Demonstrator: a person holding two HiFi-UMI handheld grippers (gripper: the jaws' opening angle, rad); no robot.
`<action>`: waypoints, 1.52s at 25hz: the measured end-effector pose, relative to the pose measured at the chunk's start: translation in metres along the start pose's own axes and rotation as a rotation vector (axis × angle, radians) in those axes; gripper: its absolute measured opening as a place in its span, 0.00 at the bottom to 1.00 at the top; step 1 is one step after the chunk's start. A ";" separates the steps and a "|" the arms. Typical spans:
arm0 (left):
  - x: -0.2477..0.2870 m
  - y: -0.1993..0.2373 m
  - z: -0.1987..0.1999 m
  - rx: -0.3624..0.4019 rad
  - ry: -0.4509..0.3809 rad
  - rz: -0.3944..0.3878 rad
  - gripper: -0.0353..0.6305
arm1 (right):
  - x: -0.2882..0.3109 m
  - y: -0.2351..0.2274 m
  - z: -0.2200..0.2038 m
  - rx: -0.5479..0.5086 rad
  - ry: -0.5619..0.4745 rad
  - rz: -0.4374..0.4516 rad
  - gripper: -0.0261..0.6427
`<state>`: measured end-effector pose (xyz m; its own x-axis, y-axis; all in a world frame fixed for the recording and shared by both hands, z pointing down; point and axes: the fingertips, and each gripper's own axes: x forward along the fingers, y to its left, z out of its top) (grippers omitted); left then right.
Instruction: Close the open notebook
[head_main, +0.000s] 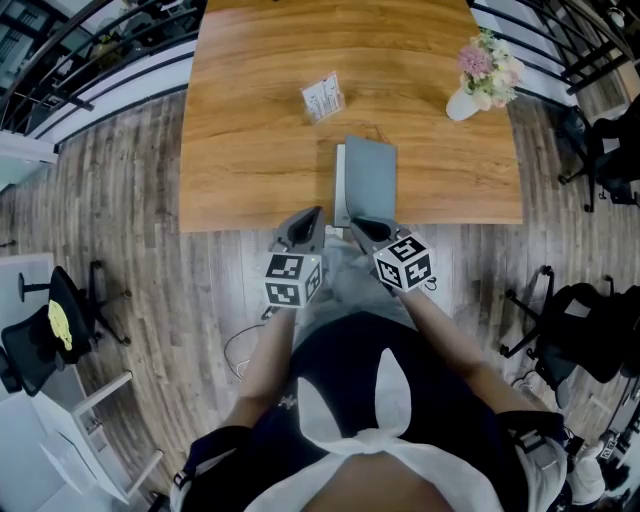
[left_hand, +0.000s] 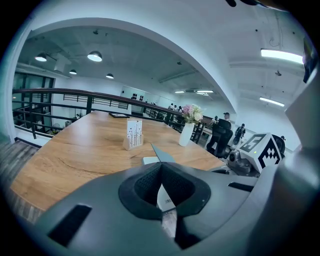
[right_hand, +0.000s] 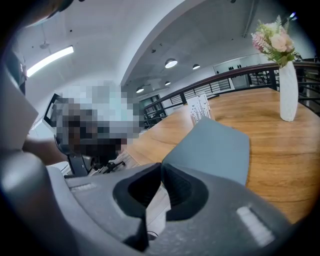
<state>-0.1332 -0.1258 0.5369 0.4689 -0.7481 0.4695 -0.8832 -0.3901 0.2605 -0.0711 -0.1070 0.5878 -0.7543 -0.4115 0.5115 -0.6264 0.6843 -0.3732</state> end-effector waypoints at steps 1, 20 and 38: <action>0.000 0.000 0.000 -0.002 0.001 0.000 0.08 | 0.001 0.000 0.000 0.000 0.004 0.001 0.07; 0.007 0.010 -0.003 -0.010 0.024 0.007 0.08 | 0.027 -0.003 -0.016 -0.019 0.083 0.026 0.07; 0.020 0.017 -0.017 -0.012 0.076 -0.010 0.08 | 0.052 -0.010 -0.036 -0.055 0.177 0.012 0.08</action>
<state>-0.1386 -0.1377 0.5648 0.4772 -0.7011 0.5298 -0.8787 -0.3902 0.2751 -0.0968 -0.1136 0.6454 -0.7125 -0.2942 0.6370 -0.6022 0.7223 -0.3399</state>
